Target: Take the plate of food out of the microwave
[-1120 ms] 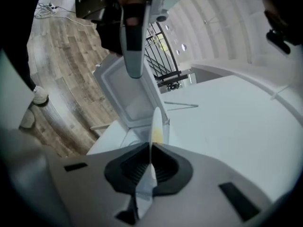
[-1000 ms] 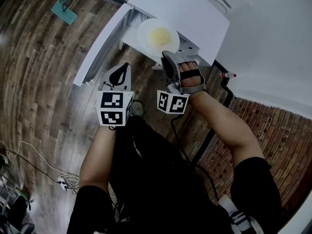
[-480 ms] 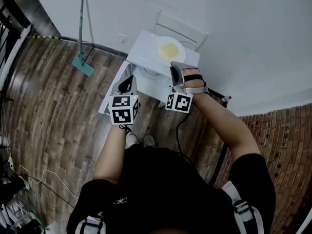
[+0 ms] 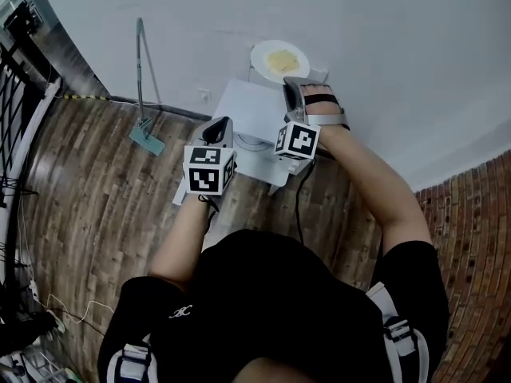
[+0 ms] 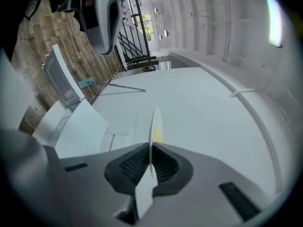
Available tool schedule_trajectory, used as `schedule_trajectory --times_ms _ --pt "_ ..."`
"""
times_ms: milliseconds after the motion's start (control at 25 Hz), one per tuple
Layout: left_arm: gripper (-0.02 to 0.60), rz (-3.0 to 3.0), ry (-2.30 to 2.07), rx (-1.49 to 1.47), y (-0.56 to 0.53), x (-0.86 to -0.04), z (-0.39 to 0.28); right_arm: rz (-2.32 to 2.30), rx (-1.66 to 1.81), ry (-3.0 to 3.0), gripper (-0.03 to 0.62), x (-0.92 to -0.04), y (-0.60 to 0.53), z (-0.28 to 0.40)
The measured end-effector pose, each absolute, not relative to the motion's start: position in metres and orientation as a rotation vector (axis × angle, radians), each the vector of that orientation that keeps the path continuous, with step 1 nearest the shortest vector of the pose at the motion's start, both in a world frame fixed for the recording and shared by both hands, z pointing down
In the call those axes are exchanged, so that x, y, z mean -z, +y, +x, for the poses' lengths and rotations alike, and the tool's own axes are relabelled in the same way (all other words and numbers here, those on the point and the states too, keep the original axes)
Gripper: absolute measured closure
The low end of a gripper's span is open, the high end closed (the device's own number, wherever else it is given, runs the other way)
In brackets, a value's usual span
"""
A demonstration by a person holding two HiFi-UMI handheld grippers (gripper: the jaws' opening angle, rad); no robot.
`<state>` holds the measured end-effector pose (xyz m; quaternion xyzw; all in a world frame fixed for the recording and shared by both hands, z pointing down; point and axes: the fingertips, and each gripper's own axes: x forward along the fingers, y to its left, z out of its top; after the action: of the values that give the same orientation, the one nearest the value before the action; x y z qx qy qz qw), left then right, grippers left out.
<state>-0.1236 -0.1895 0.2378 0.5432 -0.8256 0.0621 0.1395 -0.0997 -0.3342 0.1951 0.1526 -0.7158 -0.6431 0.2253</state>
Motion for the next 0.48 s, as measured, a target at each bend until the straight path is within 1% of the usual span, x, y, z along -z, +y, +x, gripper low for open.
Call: schedule_trajectory --times_ms 480 --pt "0.591 1.624 -2.384 -0.172 -0.207 -0.227 -0.132 0.412 1.745 -1.963 0.569 -0.197 -0.338 -0.11"
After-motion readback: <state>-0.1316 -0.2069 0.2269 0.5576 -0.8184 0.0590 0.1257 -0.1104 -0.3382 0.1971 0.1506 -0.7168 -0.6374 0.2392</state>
